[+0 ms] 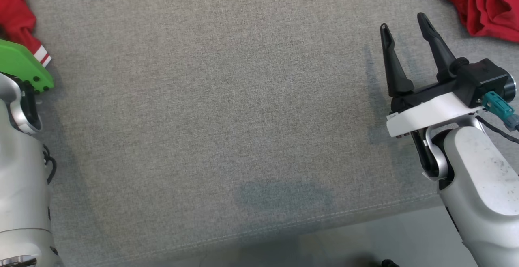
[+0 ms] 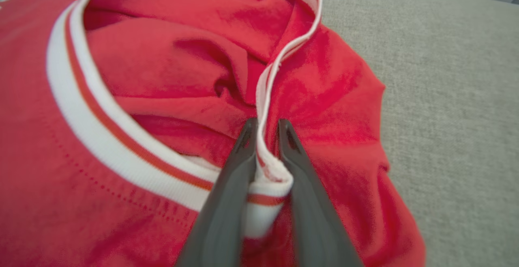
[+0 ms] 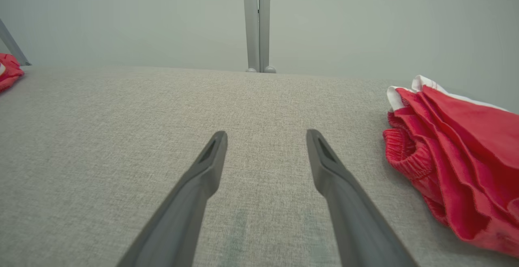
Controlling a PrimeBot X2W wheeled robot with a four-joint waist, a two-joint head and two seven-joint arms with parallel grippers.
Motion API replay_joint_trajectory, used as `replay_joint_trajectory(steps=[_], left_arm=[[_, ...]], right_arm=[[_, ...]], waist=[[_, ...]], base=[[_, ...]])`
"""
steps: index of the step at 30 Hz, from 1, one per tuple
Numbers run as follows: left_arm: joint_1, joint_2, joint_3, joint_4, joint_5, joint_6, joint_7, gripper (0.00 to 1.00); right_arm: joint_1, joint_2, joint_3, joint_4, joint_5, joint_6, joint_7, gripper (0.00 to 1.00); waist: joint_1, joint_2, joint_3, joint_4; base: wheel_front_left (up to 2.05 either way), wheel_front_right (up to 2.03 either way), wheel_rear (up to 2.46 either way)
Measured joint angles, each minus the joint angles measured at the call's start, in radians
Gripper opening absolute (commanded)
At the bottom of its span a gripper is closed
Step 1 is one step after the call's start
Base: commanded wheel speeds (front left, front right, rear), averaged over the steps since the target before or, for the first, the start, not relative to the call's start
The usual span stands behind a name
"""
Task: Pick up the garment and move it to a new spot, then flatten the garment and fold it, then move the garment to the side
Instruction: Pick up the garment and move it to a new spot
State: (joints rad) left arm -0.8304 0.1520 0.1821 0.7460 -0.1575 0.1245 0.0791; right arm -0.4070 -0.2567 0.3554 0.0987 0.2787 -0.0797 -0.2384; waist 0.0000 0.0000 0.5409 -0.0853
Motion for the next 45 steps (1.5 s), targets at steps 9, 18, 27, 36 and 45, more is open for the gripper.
replay_joint_trajectory(steps=[9, 18, 27, 36, 45], left_arm=[[0.000, -0.030, -0.029, 0.021, -0.008, -0.015, -0.117, 0.00], [-0.015, -0.075, -0.087, -0.013, -0.016, -0.098, -0.235, 0.00], [-0.021, -0.130, -0.183, -0.047, -0.020, -0.192, -0.292, 0.00], [0.000, -0.139, -0.315, -0.040, -0.073, -0.234, -0.263, 0.00], [0.087, -0.132, -0.568, -0.071, -0.325, -0.240, -0.207, 0.00]], right_arm=[[0.000, 0.035, 0.003, 0.049, 0.001, 0.003, -0.008, 1.00], [0.009, 0.063, 0.004, 0.104, 0.012, 0.009, -0.013, 1.00], [0.051, 0.092, 0.015, 0.147, 0.020, 0.009, -0.013, 1.00], [0.091, 0.108, 0.023, 0.165, 0.021, 0.014, -0.013, 1.00], [0.104, 0.128, 0.041, 0.167, 0.022, 0.030, -0.013, 1.00]], waist=[[0.0000, 0.0000, -0.065, 0.009], [0.0000, 0.0000, -0.154, 0.011], [0.0000, 0.0000, -0.266, -0.006], [0.0000, 0.0000, -0.342, -0.077], [0.0000, 0.0000, -0.375, -0.175]], base=[[0.00, 0.00, 0.00], [0.00, 0.00, 0.00], [0.00, 0.00, 0.00], [0.00, 0.00, 0.00], [0.00, 0.00, 0.00]])
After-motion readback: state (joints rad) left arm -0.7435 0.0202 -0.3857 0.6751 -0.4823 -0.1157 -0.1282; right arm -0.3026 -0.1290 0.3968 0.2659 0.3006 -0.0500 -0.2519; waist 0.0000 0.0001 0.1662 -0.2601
